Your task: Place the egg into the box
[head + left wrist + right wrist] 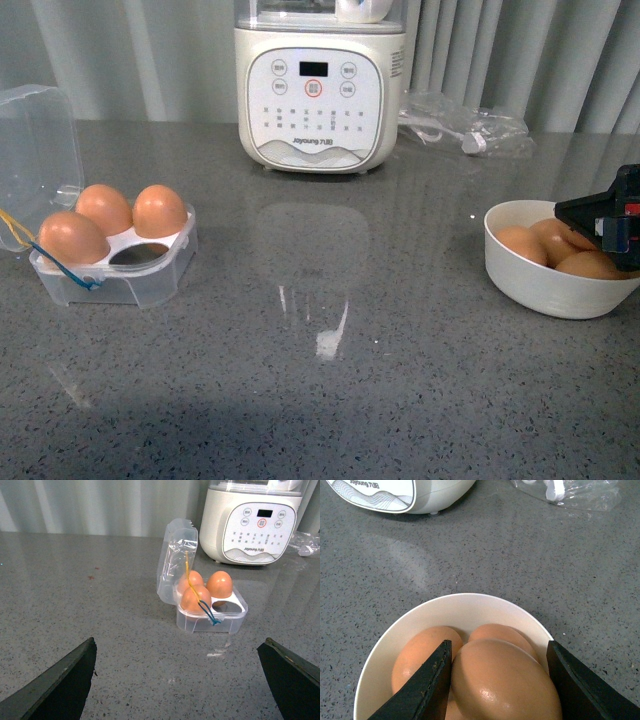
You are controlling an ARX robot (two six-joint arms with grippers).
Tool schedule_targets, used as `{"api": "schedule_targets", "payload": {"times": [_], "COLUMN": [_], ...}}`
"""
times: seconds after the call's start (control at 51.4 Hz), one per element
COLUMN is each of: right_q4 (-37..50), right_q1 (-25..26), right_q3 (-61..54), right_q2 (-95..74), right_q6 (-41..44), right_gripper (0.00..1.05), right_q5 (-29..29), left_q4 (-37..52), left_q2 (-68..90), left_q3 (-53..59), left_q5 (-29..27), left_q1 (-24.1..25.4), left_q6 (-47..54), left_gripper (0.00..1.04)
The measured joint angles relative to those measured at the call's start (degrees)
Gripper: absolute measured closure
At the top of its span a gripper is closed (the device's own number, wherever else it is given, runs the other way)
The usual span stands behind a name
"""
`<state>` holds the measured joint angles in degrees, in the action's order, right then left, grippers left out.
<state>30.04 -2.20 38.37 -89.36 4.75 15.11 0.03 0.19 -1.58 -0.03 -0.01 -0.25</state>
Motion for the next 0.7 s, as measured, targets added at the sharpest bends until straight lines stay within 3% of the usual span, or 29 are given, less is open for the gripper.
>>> {"api": "schedule_targets", "payload": {"times": [0.526,0.701], "right_q4": [-5.9,-8.5], "right_q1": [-5.7,-10.6], "right_q3": [8.4,19.3], "right_q2": [3.8,-5.9], "right_q6": [0.8,-1.1], "right_gripper": [0.56,0.56], "right_q5": [3.7,10.6], "left_q4": [0.0,0.0], "left_q2": [0.0,0.0], "left_q3": [0.0,0.0], "left_q5": [0.0,0.0], "left_q1": [0.0,0.0], "left_q6": [0.0,0.0], "left_gripper": [0.07,0.07]}}
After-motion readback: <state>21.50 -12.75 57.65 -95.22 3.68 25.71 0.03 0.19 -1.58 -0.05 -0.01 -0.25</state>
